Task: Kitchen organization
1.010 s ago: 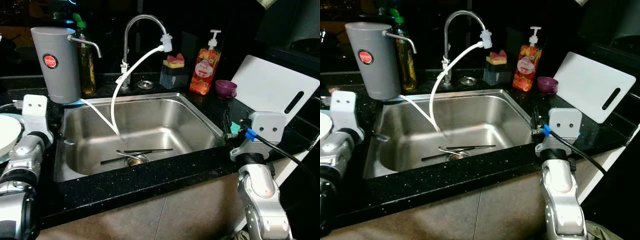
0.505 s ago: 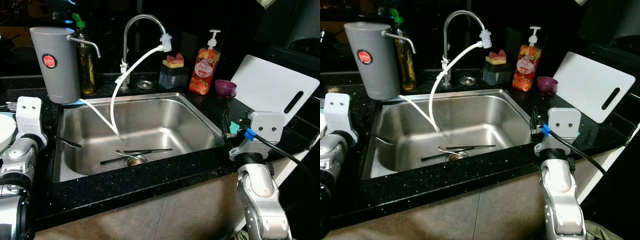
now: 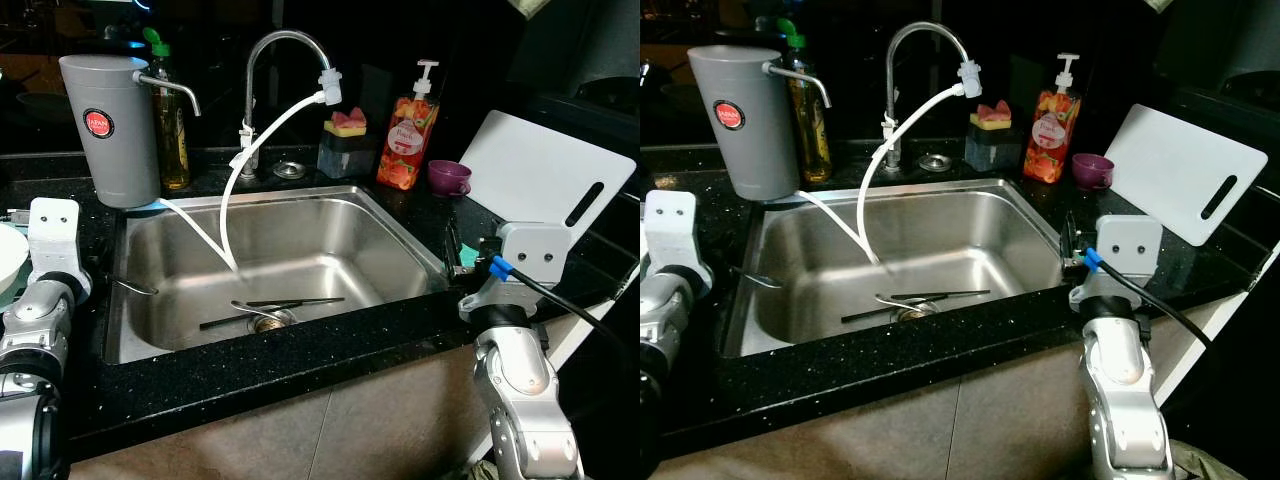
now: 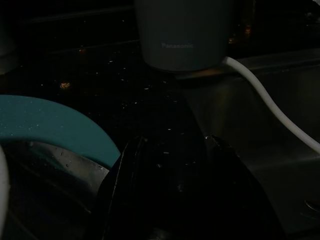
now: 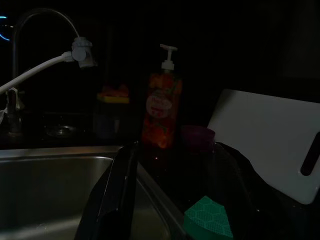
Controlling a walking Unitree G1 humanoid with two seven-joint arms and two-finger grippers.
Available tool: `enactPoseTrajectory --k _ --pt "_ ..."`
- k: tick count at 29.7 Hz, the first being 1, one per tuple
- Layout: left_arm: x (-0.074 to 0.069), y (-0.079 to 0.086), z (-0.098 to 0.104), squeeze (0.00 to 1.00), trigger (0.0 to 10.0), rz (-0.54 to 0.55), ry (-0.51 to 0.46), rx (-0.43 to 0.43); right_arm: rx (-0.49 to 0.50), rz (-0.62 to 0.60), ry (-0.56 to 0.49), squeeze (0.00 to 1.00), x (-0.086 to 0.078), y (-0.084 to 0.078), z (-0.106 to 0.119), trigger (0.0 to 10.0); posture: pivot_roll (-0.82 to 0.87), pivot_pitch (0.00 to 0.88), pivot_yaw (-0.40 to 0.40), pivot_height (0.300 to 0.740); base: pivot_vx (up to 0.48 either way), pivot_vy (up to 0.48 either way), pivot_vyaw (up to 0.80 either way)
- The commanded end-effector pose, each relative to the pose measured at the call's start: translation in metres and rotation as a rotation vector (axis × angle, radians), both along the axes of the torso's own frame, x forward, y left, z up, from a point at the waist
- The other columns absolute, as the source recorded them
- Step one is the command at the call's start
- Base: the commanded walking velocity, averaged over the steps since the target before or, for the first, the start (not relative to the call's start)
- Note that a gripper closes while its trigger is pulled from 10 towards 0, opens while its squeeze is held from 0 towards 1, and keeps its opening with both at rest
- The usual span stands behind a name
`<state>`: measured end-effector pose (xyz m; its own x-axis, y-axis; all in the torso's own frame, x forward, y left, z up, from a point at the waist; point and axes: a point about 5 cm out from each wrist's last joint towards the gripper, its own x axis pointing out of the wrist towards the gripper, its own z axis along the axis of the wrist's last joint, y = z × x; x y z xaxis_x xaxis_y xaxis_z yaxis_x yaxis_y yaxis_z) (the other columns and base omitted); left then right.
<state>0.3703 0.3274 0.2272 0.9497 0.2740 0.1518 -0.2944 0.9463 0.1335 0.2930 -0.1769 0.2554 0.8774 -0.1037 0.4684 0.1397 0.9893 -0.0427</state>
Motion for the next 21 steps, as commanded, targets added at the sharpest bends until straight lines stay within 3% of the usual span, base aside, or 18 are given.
enactPoseTrajectory --k 1,13,21 --pt "-0.0037 0.0038 -0.0126 0.00 10.0 0.014 0.045 -0.017 -0.002 -0.008 -0.003 0.00 -0.0010 -0.0038 0.0014 10.0 -0.03 0.090 -0.111 0.740 0.000 0.000 0.00" --pt "-0.0064 0.0114 -0.0051 0.00 10.0 0.042 0.021 -0.012 0.001 -0.001 -0.006 0.00 0.0006 -0.0016 0.0017 10.0 -0.02 0.083 -0.110 0.740 0.000 0.000 0.00" --pt "-0.0078 0.0108 -0.0120 0.00 10.0 0.038 0.034 -0.015 0.003 0.007 -0.007 0.00 0.0016 0.0002 0.0022 10.0 -0.02 0.089 -0.114 0.740 0.000 0.000 0.00"
